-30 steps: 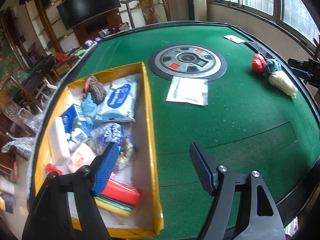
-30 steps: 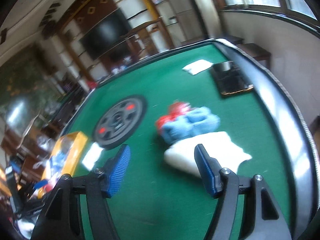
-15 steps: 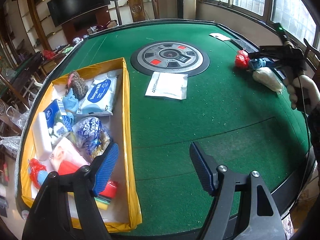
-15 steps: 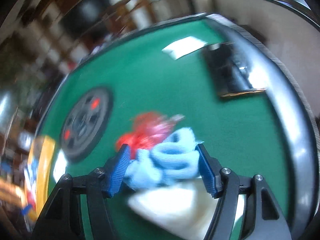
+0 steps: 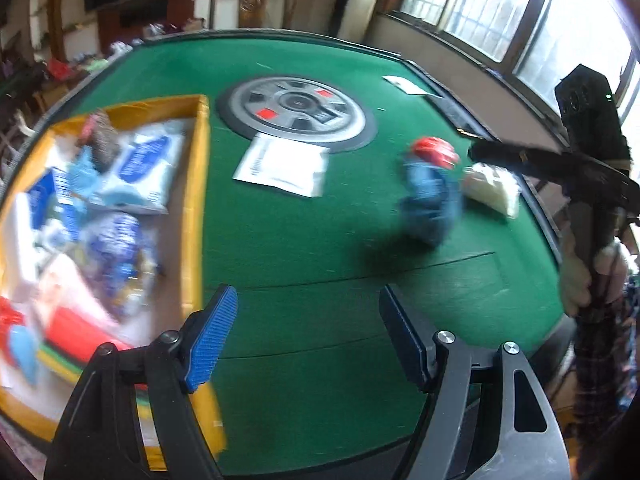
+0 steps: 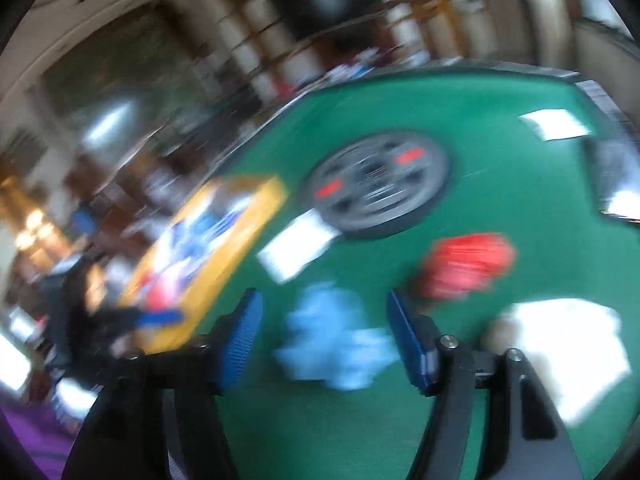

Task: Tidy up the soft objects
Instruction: 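Grasp blue knitted cloth with left tool while right tool grasps white cloth bag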

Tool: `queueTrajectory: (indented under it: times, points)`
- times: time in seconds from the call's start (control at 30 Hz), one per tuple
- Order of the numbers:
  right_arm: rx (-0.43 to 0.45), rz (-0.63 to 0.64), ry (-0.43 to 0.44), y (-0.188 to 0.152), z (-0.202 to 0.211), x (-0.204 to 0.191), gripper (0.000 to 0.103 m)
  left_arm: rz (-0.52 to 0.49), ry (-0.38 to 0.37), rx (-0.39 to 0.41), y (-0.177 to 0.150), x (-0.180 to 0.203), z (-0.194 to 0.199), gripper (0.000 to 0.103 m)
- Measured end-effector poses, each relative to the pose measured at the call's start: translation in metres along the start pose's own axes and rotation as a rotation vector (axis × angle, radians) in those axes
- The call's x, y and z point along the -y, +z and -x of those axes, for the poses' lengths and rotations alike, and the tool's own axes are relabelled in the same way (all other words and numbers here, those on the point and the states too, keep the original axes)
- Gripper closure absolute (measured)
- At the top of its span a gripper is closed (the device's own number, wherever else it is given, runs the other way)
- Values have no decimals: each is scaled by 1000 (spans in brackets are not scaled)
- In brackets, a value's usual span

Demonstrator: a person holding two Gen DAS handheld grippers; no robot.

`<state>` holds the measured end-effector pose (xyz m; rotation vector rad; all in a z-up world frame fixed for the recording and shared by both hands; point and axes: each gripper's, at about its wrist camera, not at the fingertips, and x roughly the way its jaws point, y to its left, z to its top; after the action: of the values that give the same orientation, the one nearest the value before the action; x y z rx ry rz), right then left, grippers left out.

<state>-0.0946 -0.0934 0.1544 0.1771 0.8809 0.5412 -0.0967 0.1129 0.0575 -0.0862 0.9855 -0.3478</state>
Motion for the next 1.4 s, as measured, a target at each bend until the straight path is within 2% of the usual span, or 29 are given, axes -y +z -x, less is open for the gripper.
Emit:
queueTrajectory:
  times: [0.17, 0.27, 0.37, 0.43, 0.67, 0.73, 0.87, 0.93, 0.97, 1.2, 1.4]
  points:
    - [121, -191, -134, -13, 36, 64, 38, 2, -110, -45, 6, 19, -20, 30]
    - [179, -277, -213, -16, 45, 97, 38, -9, -121, -47, 13, 31, -32, 30]
    - [227, -362, -198, -16, 47, 125, 38, -37, -120, -33, 26, 45, -43, 30]
    - [240, -390, -197, -22, 48, 135, 38, -54, -112, -30, 34, 54, -52, 30]
    - [251, -408, -216, -24, 54, 132, 38, -74, -101, -42, 54, 80, -95, 30]
    - [252, -409, -215, -23, 53, 134, 38, -107, -91, -48, 54, 93, -107, 21]
    - [236, -413, -214, -23, 47, 135, 38, -228, -7, -33, 47, 122, -116, 22]
    - [224, -413, -217, -21, 43, 137, 37, -251, -26, -24, 45, 125, -115, 43]
    - [220, -412, -218, -19, 39, 140, 37, -256, -28, -22, 44, 125, -113, 61]
    - [166, -392, -213, -23, 28, 138, 37, -187, -102, -12, 44, 103, -90, 62]
    - [137, -354, -207, -25, 21, 129, 36, -90, -174, 43, 32, 65, -39, 62]
